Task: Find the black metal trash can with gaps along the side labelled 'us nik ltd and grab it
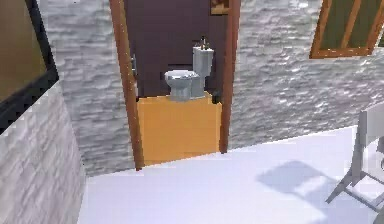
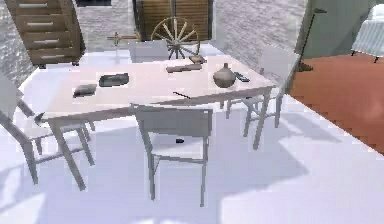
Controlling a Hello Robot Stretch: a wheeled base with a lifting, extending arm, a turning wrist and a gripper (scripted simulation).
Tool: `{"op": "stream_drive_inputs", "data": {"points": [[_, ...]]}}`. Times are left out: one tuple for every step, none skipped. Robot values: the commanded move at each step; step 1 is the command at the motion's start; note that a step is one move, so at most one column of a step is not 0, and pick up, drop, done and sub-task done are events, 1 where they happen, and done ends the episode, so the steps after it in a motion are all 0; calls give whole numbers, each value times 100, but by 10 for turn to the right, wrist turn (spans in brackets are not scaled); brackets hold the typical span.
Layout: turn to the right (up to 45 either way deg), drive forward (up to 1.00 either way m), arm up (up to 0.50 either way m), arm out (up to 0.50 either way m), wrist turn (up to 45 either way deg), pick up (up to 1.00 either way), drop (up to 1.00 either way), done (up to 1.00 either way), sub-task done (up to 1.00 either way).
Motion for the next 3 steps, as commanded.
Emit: {"op": "stream_drive_inputs", "data": {"points": [[0, 100, 0, 0, 0, 0, 0, 0, 0], [0, 100, 0, 0, 0, 0, 0, 0, 0], [150, 0, 0, 0, 0, 0, 0, 0, 0]]}}
